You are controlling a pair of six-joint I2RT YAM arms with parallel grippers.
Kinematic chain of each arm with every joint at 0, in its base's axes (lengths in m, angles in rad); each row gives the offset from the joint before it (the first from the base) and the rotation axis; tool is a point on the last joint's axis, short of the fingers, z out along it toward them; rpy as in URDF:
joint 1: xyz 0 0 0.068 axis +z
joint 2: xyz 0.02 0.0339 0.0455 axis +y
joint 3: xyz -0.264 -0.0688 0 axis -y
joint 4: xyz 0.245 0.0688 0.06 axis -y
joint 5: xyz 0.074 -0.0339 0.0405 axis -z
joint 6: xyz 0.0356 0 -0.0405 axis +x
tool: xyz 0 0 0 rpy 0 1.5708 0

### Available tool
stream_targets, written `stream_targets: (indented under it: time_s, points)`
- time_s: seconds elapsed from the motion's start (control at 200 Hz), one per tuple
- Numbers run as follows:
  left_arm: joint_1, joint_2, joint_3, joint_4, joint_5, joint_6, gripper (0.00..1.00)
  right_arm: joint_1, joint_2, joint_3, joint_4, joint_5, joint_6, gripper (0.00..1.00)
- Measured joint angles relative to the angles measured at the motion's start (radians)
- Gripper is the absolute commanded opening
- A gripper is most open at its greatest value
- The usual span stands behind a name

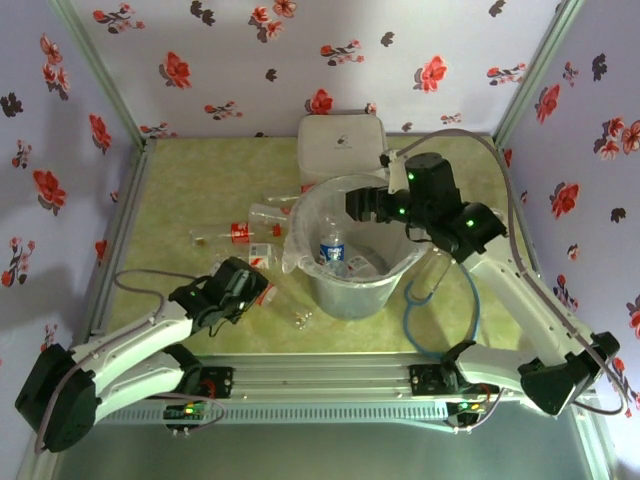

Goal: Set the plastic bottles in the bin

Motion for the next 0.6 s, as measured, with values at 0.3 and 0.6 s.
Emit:
stream_targets:
  time_s: [0.3, 0.6]
  points:
    - [0.009, -0.064, 0.006, -0.04, -0.031, 0.005, 0.44, -0.019, -0.023, 0.003, 0.001, 0.0, -0.019, 0.81]
    - [0.183, -0.331, 0.153, -0.22, -0.048, 0.084, 0.45, -0.018, -0.061, 0.044, 0.01, -0.054, -0.042, 0.8]
